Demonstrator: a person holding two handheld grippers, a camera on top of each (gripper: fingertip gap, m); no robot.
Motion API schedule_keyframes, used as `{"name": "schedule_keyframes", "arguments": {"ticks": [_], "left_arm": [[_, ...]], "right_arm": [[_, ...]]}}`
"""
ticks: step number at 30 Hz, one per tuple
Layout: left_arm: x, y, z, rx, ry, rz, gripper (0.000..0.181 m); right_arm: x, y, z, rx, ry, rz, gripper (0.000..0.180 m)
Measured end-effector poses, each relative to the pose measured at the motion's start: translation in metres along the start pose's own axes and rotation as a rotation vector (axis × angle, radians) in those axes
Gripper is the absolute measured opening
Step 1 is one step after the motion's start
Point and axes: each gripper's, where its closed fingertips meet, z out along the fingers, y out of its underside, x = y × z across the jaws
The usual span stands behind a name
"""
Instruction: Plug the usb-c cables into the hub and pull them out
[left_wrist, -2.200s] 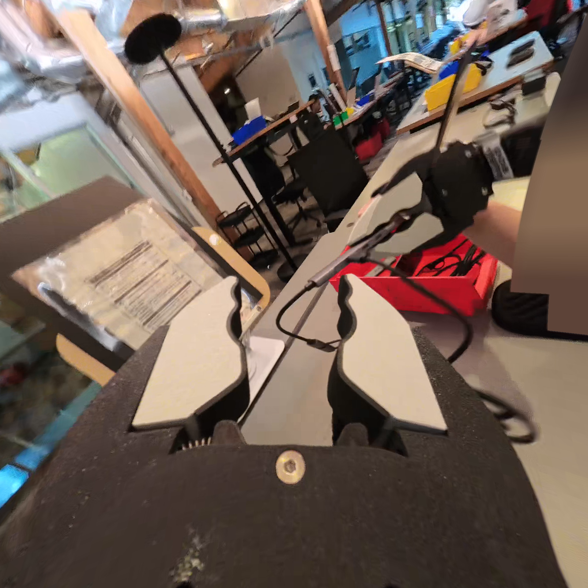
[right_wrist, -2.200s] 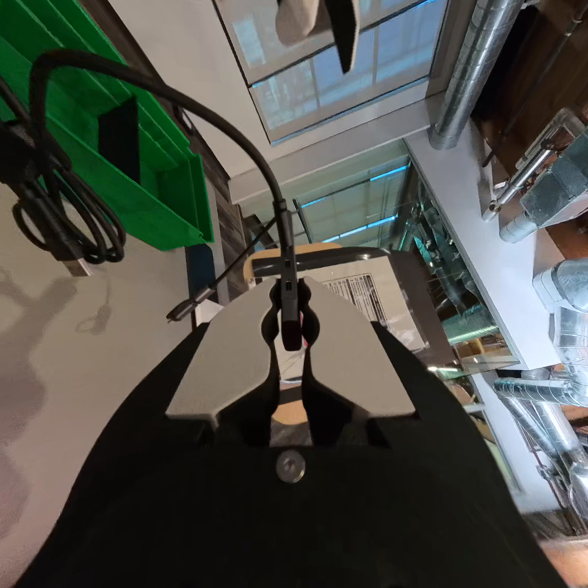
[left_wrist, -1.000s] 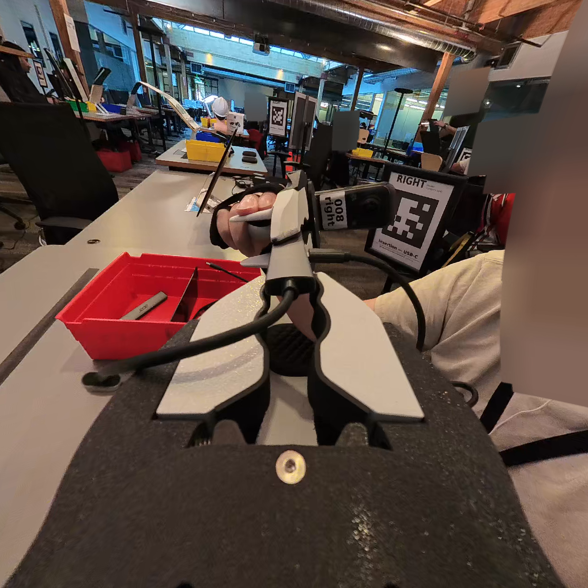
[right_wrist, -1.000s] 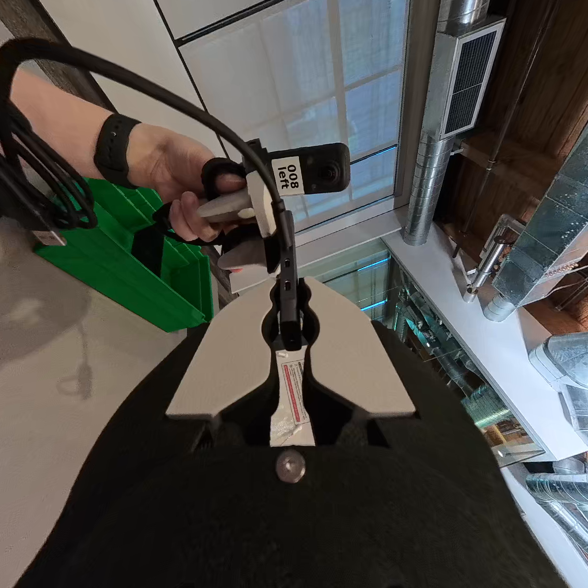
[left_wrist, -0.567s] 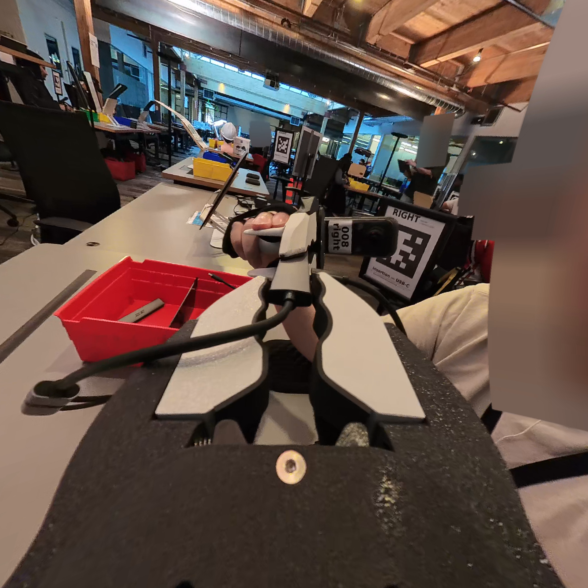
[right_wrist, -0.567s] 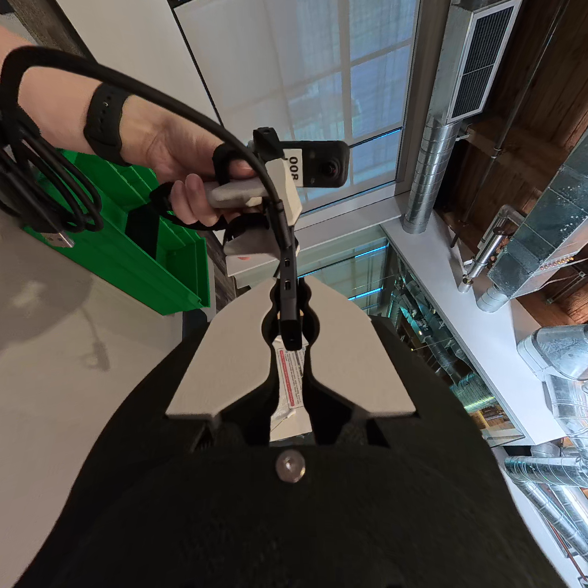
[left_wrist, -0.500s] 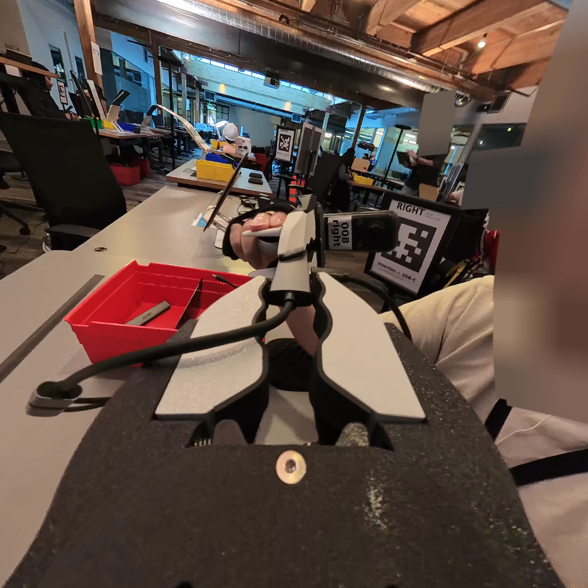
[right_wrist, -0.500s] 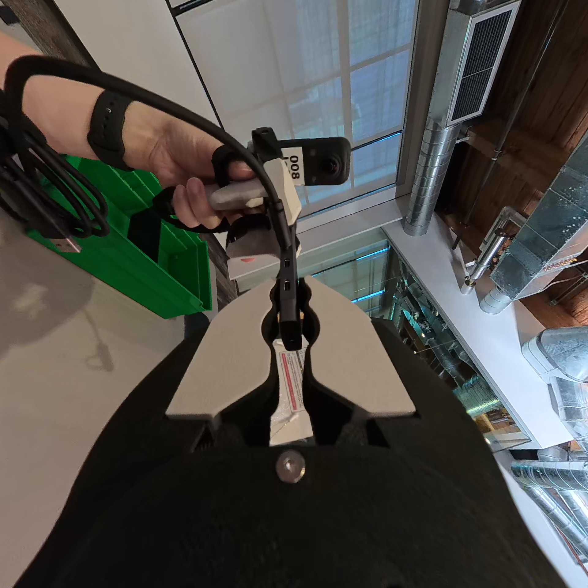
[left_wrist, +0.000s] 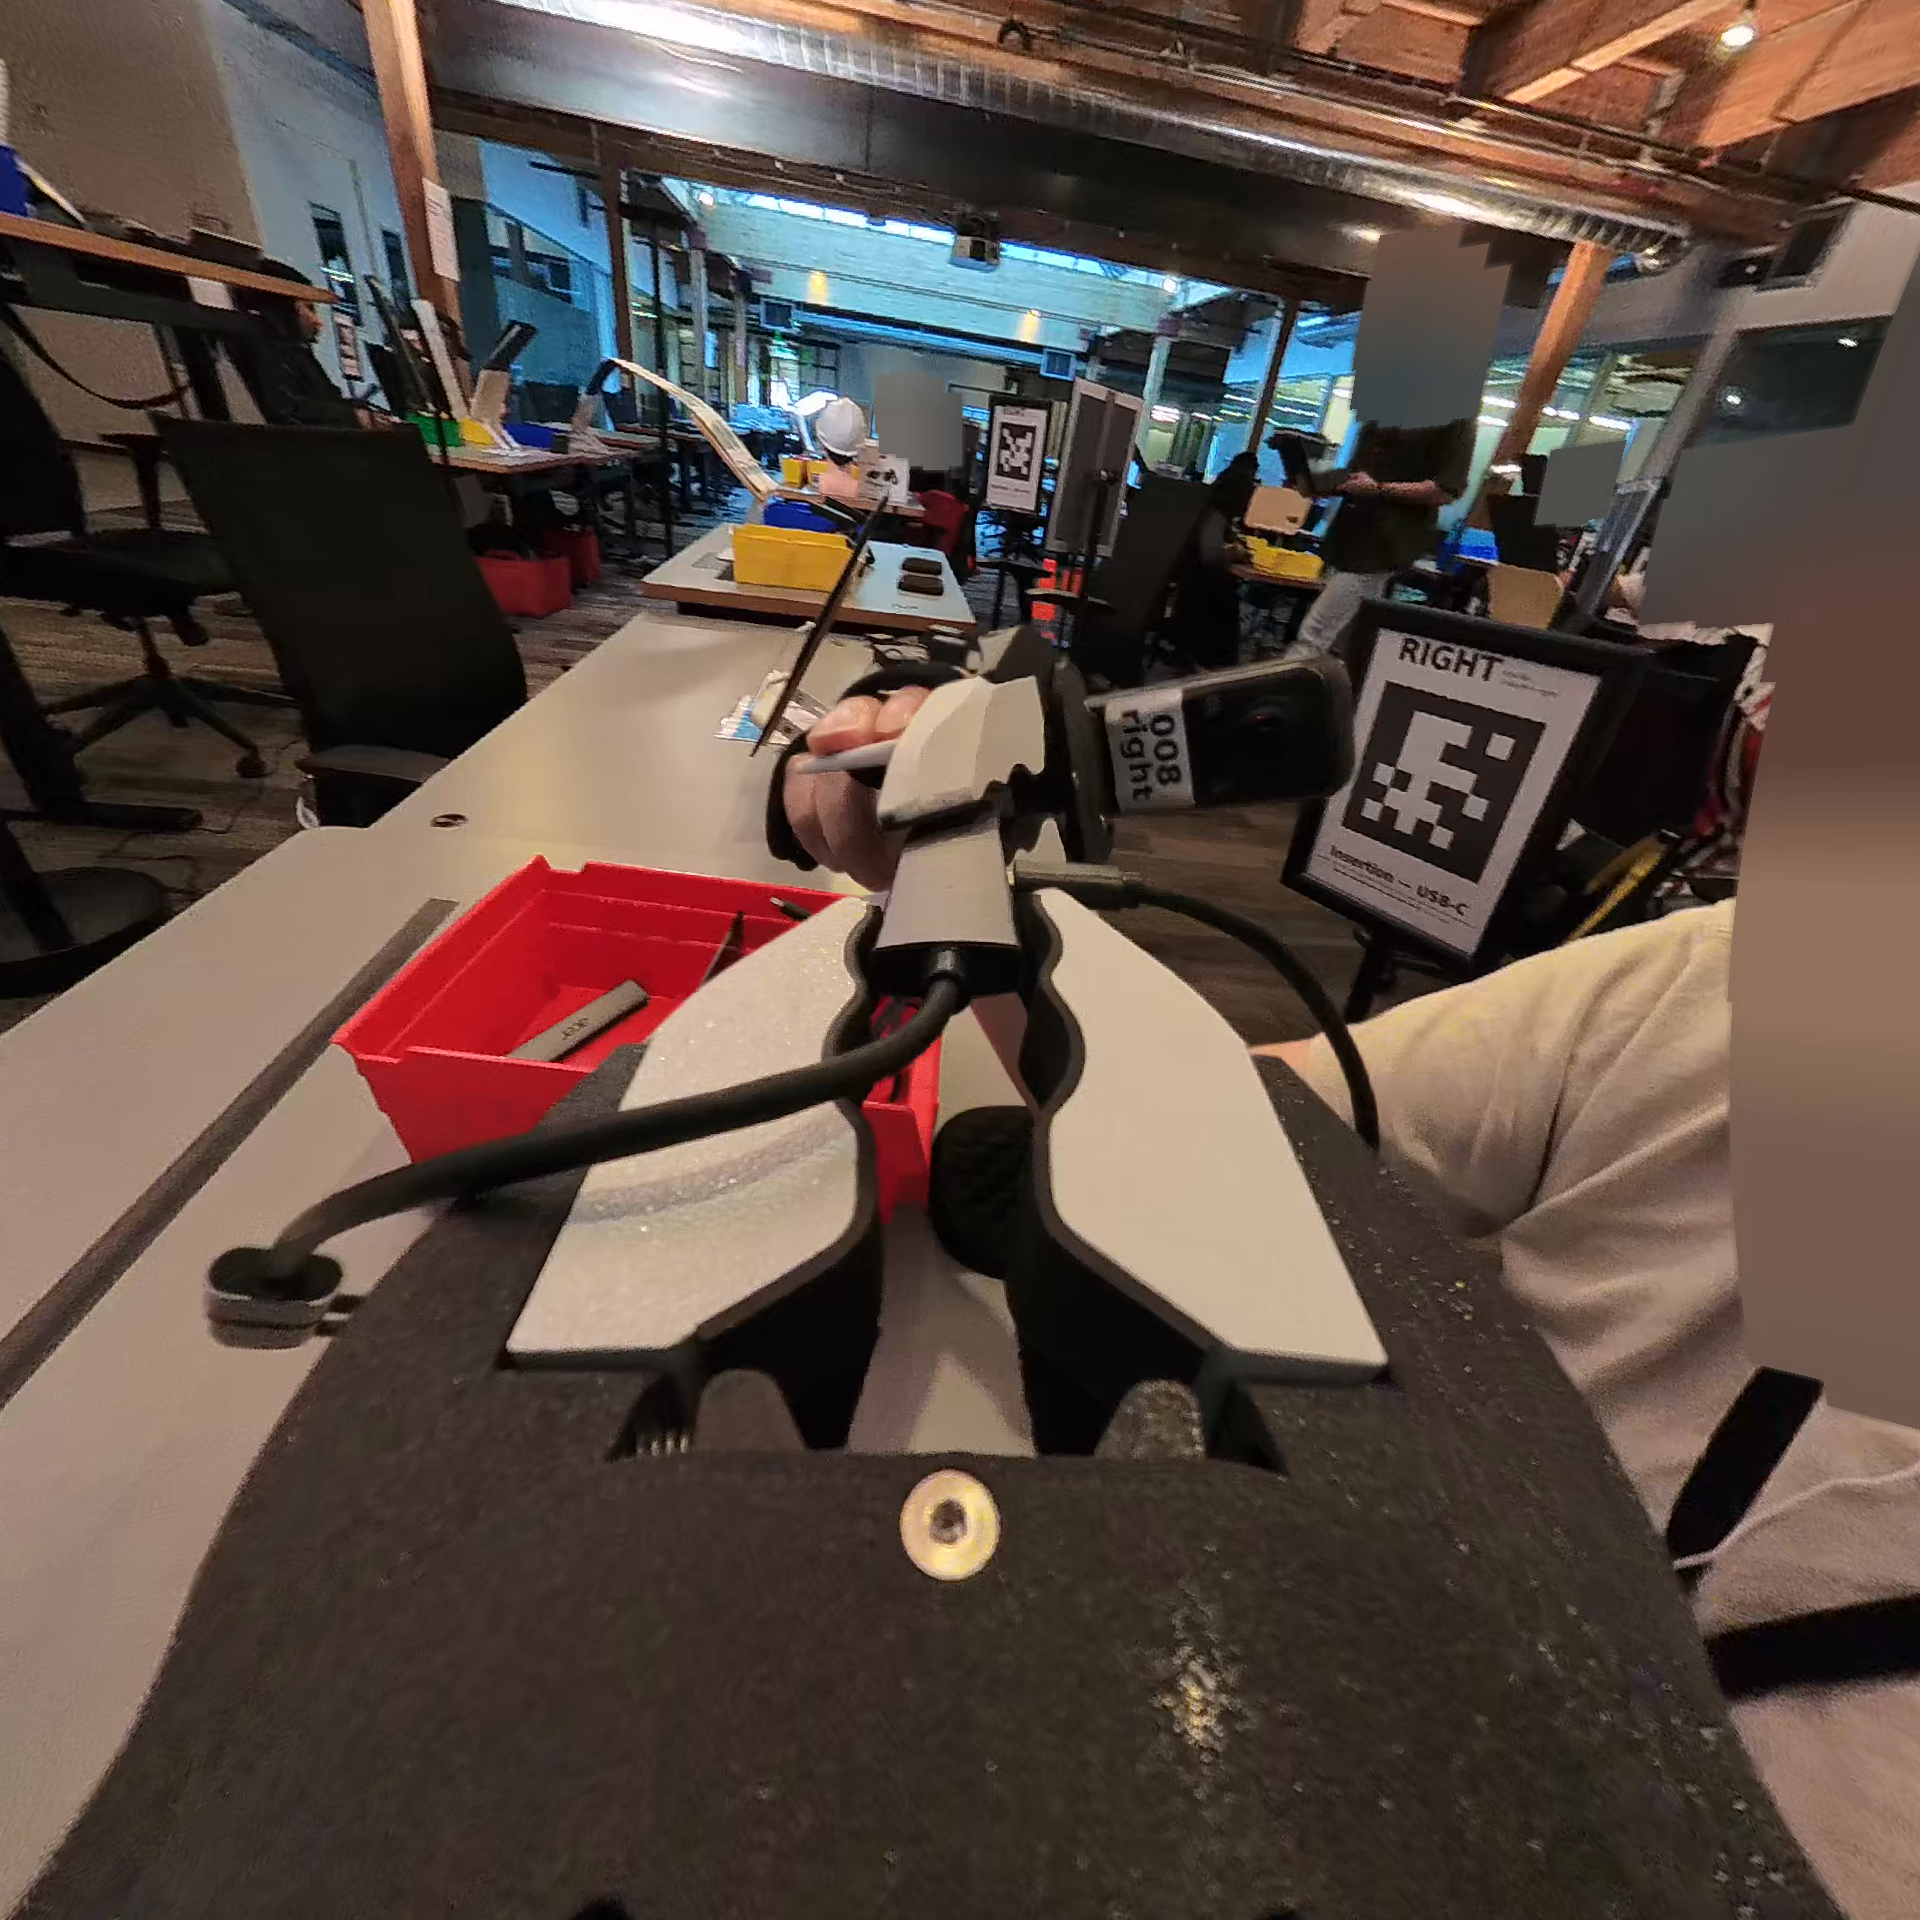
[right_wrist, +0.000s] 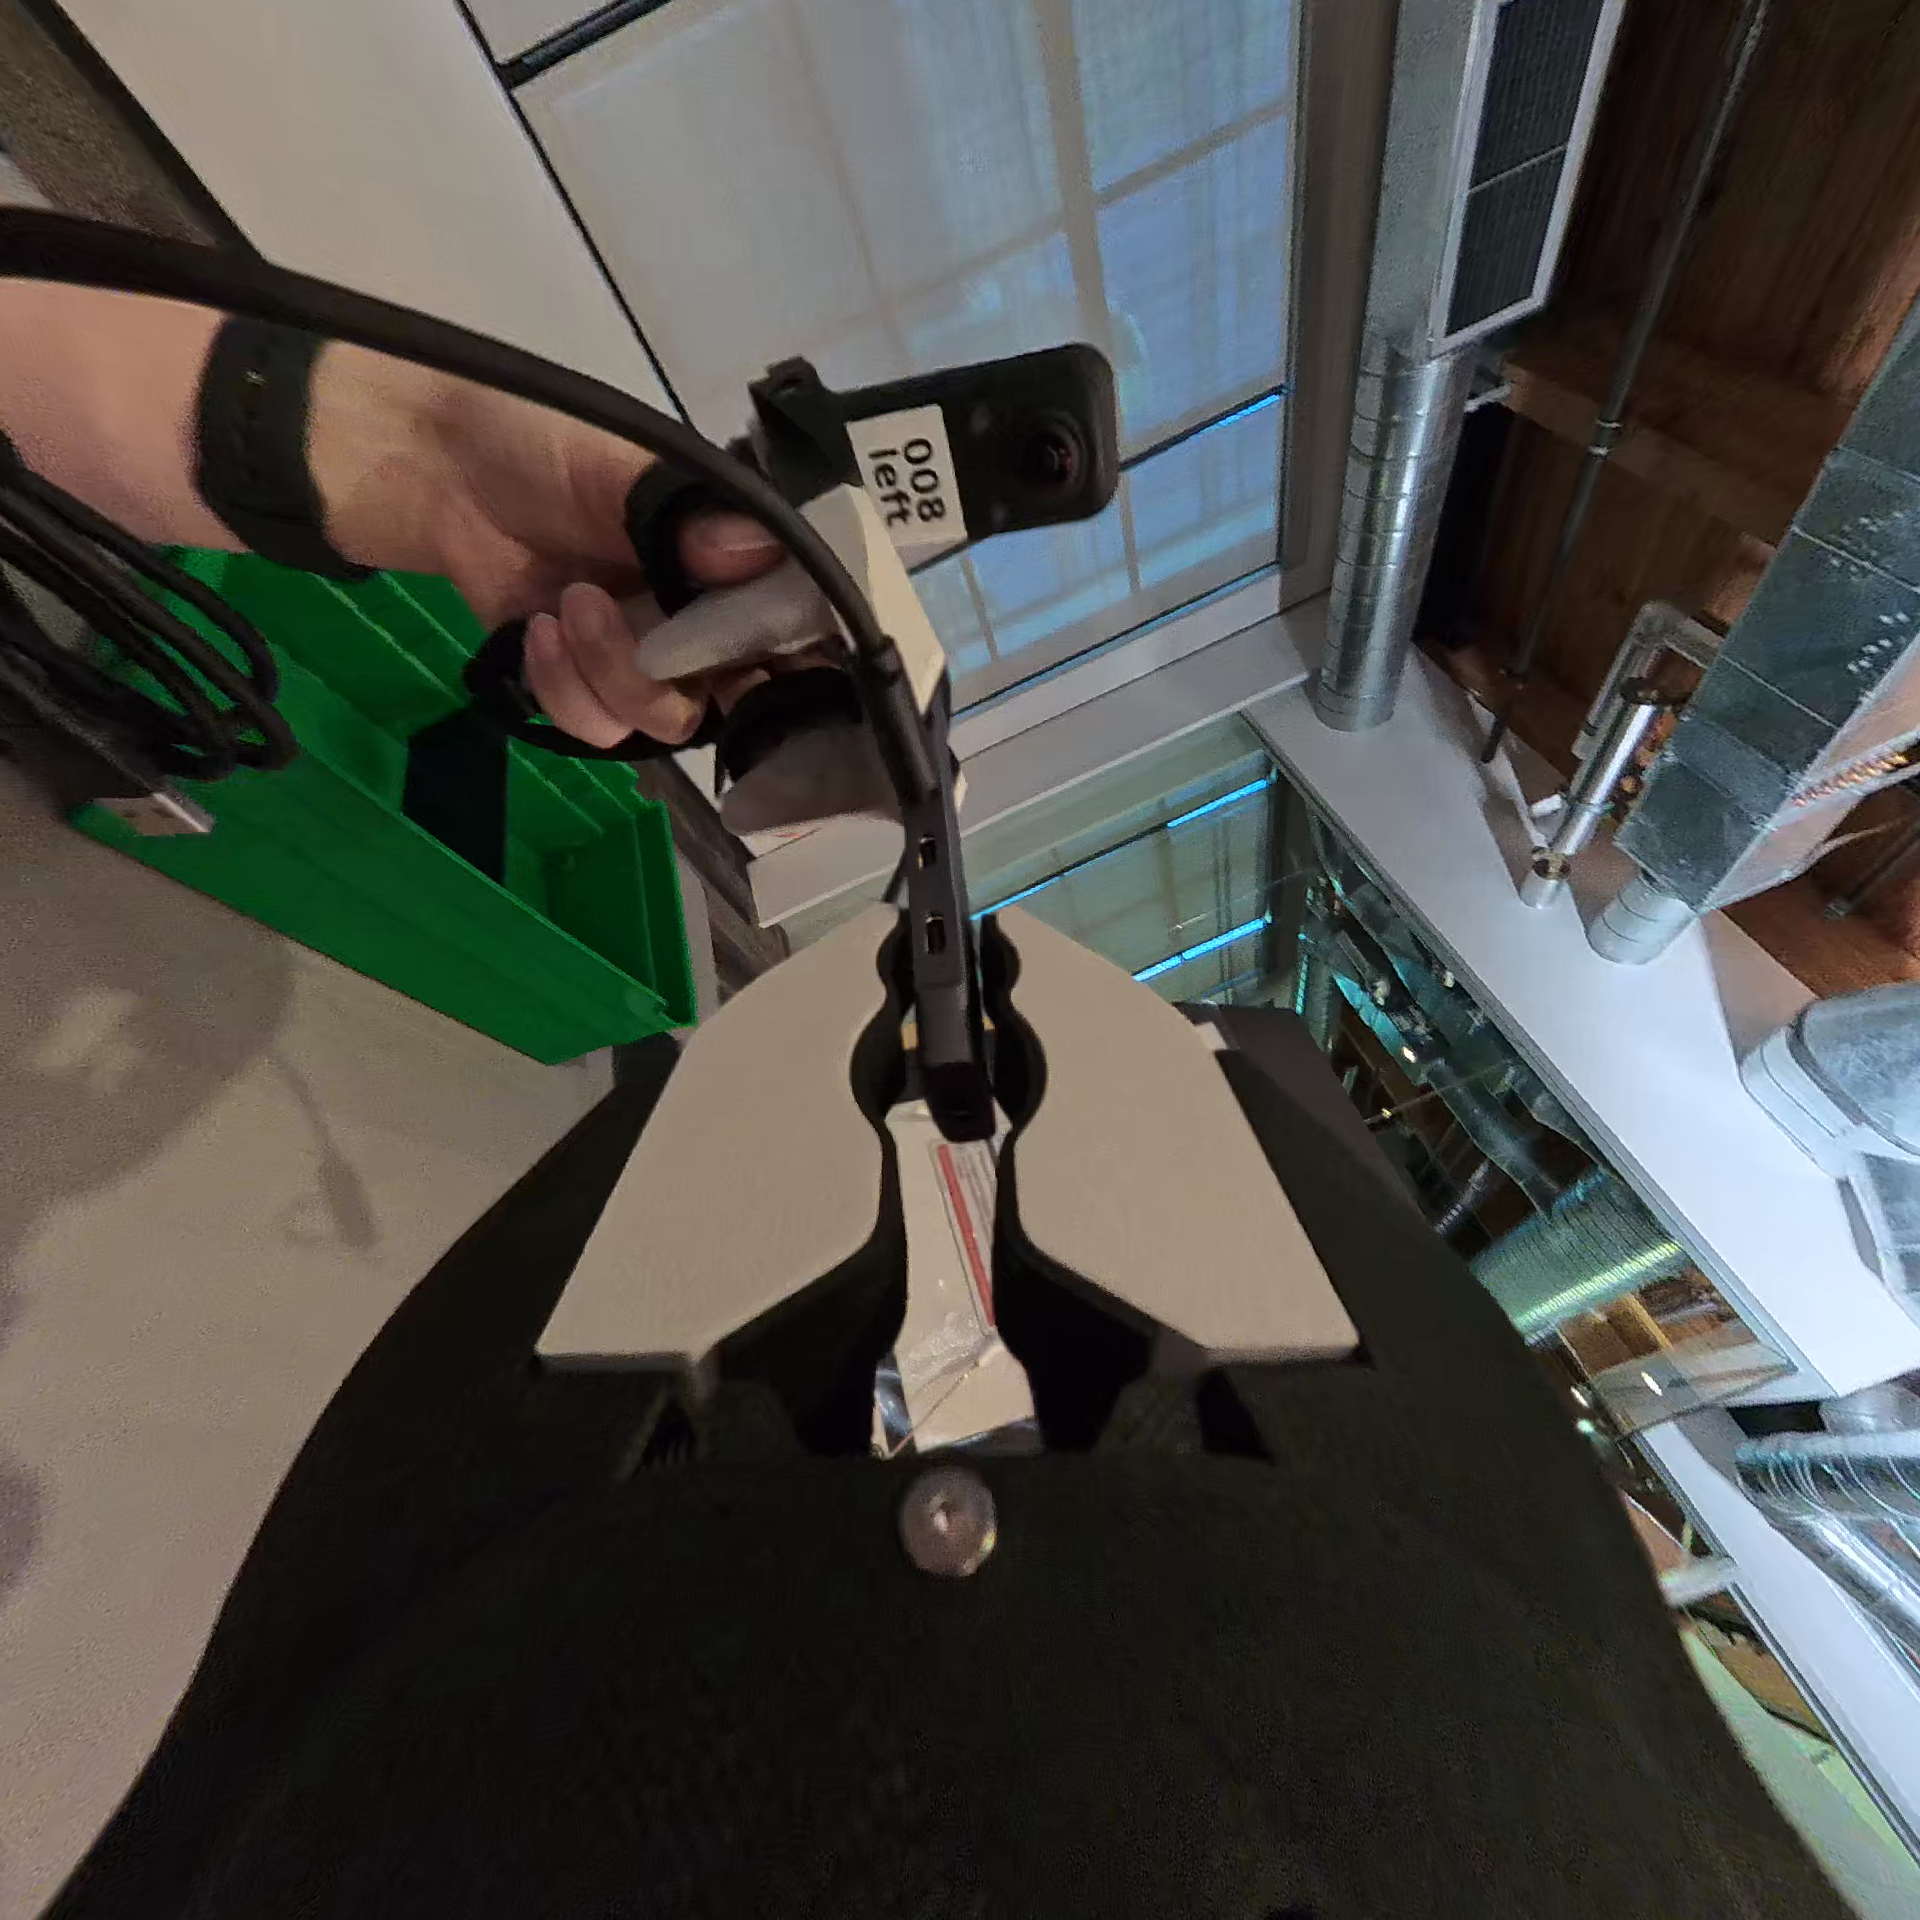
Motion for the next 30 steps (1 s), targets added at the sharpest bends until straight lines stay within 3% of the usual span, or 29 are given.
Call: {"name": "schedule_keyframes", "arguments": {"ticks": [1, 6, 9, 12, 15, 17, 22, 30], "left_arm": [[-0.003, -0.002, 0.000, 0.009, -0.023, -0.002, 0.024], [-0.029, -0.014, -0.013, 0.091, -0.203, 0.037, 0.023], [-0.053, -0.021, -0.029, 0.122, -0.419, 0.142, 0.023], [-0.072, -0.029, -0.047, 0.123, -0.685, 0.343, 0.024], [-0.075, -0.033, -0.051, 0.111, -0.850, 0.507, 0.023], [-0.076, -0.032, -0.047, 0.098, -0.899, 0.554, 0.023], [-0.079, -0.023, -0.032, 0.063, -0.909, 0.577, 0.024], [-0.079, -0.018, -0.024, 0.031, -0.911, 0.607, 0.024]], "right_arm": [[0.004, 0.004, 0.001, -0.009, 0.029, 0.005, 0.014], [0.023, 0.028, 0.002, -0.092, 0.153, 0.077, 0.023], [0.043, 0.042, -0.002, -0.181, 0.254, 0.188, 0.025], [0.069, 0.032, -0.005, -0.140, 0.420, 0.482, 0.028], [0.062, 0.012, 0.010, 0.009, 0.438, 0.886, 0.029], [0.045, 0.015, 0.026, -0.016, 0.424, 0.989, 0.030], [0.019, 0.043, 0.044, -0.152, 0.430, 0.956, 0.030], [0.012, 0.058, 0.046, -0.083, 0.378, 1.171, 0.018]]}}
